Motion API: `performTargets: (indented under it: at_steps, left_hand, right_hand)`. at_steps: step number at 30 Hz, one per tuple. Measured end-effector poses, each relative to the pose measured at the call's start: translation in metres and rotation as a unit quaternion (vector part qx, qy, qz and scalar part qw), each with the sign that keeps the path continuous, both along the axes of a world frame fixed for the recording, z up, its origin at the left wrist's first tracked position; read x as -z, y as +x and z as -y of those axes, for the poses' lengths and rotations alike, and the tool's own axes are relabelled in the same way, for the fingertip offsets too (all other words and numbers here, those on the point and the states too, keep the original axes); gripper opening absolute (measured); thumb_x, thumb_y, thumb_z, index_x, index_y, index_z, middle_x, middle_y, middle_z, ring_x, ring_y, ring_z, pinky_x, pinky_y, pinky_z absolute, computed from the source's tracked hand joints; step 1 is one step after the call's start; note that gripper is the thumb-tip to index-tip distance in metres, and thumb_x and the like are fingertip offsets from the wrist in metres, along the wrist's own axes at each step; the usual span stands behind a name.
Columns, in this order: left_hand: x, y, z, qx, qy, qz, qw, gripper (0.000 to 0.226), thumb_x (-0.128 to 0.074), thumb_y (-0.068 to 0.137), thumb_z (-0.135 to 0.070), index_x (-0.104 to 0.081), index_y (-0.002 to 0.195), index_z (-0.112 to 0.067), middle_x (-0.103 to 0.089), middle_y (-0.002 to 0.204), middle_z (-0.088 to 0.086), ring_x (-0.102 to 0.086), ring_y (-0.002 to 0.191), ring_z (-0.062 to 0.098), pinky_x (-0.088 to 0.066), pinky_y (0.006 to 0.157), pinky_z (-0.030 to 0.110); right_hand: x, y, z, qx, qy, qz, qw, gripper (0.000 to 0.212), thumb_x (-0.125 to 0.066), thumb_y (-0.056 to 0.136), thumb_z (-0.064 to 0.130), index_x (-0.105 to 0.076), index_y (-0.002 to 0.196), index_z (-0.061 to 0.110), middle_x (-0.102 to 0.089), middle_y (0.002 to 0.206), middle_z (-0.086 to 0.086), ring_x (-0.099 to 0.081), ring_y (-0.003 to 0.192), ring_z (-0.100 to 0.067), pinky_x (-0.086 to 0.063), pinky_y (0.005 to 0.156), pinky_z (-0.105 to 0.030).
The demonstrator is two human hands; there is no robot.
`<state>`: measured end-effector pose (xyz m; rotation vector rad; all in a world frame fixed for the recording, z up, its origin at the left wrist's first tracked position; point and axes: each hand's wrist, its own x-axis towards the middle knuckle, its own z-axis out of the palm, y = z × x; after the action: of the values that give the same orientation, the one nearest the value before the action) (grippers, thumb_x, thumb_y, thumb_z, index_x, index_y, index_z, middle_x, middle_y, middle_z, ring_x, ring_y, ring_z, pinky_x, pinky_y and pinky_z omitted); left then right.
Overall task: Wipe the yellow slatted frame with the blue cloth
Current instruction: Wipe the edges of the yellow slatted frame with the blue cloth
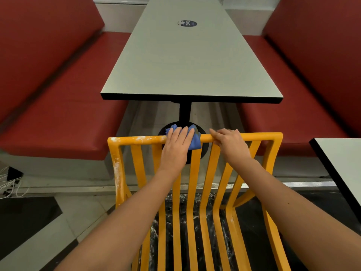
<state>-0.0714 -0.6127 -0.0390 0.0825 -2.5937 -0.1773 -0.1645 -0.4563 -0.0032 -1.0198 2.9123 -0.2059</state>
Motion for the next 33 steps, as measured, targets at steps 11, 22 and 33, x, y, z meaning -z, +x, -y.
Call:
performTargets:
  at_steps: [11, 22, 33]
  left_hand:
    - [0.001, 0.011, 0.016, 0.015, -0.002, 0.012, 1.0, 0.067, -0.071, 0.062, 0.016, -0.055, 0.125, 0.0, -0.061, 0.121, 0.017, -0.055, 0.115, 0.035, -0.035, 0.102, 0.051]
    - [0.009, 0.033, 0.042, 0.051, -0.048, 0.006, 0.998, 0.073, -0.064, 0.063, 0.021, -0.049, 0.131, -0.003, -0.048, 0.137, 0.018, -0.041, 0.129, 0.036, -0.025, 0.107, 0.051]
    - [0.026, 0.031, 0.055, 0.087, -0.18, 0.011, 0.98, 0.078, -0.05, 0.075, 0.012, -0.024, 0.144, -0.012, -0.029, 0.15, 0.011, -0.016, 0.142, 0.031, -0.018, 0.114, 0.047]
  right_hand:
    - [0.006, 0.003, 0.005, 0.03, -0.011, -0.002, 0.999, 0.048, -0.039, 0.099, 0.008, -0.032, 0.145, 0.022, -0.044, 0.145, -0.005, -0.029, 0.138, -0.031, -0.013, 0.116, -0.045]
    - [-0.007, 0.011, 0.009, 0.032, 0.054, 0.021, 0.998, 0.054, -0.038, 0.1, 0.024, -0.016, 0.15, 0.019, -0.02, 0.157, -0.008, -0.006, 0.143, -0.041, -0.008, 0.116, -0.052]
    - [-0.003, 0.018, 0.017, 0.037, 0.087, 0.002, 0.996, 0.058, -0.036, 0.1, 0.035, -0.007, 0.15, 0.032, -0.01, 0.159, -0.006, 0.0, 0.141, -0.049, -0.006, 0.114, -0.057]
